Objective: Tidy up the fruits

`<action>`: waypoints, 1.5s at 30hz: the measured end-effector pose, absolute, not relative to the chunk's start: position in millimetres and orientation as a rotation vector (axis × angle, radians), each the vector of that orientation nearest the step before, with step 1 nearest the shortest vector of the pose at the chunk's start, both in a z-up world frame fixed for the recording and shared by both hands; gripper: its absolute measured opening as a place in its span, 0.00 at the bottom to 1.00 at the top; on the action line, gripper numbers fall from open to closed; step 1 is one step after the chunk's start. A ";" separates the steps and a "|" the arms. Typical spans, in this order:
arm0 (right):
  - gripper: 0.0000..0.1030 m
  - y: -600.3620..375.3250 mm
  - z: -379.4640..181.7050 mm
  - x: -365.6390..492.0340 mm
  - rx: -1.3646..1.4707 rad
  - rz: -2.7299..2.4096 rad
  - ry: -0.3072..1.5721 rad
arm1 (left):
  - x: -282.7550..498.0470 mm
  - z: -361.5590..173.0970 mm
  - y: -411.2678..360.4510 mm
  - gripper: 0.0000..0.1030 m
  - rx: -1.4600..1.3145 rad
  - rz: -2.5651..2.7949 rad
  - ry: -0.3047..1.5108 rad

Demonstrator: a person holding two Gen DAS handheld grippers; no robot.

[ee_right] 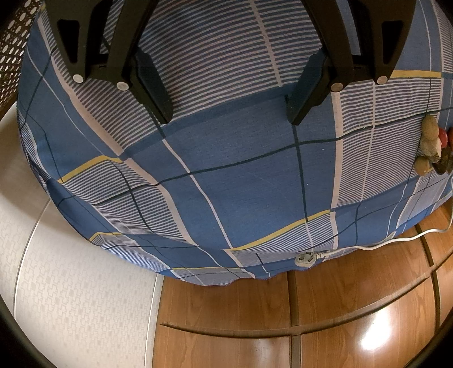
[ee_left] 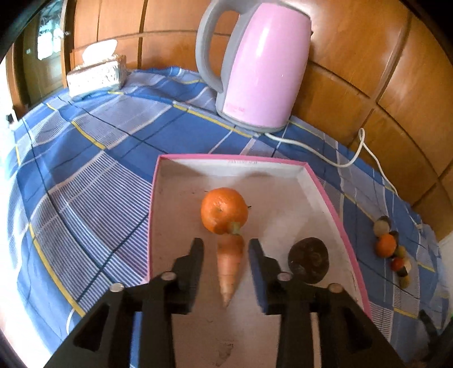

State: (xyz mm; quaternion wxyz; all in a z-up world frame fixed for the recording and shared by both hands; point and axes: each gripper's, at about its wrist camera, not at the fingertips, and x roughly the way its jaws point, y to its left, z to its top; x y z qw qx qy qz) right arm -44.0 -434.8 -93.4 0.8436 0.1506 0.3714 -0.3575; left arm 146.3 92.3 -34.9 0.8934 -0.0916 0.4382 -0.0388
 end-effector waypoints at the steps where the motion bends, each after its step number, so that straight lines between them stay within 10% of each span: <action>1: 0.81 -434.7 -93.4 -43.9 0.318 -0.755 0.784 | 143.2 -31.6 91.3 0.34 -0.176 -0.076 0.891; 35: 0.76 -312.0 -55.0 59.0 0.145 -0.101 0.863 | 47.8 -20.8 86.7 0.61 -0.179 -0.060 0.839; 39: 0.53 -300.4 -72.6 77.4 0.076 -0.109 0.946 | 44.4 -18.6 87.0 0.61 -0.180 -0.056 0.830; 41: 0.25 -296.2 -73.5 78.0 0.044 -0.110 0.918 | 43.4 -17.6 87.6 0.63 -0.181 -0.052 0.826; 45: 0.24 -283.1 -77.4 75.4 -0.027 -0.110 0.913 | 43.0 -17.6 88.3 0.63 -0.189 -0.051 0.826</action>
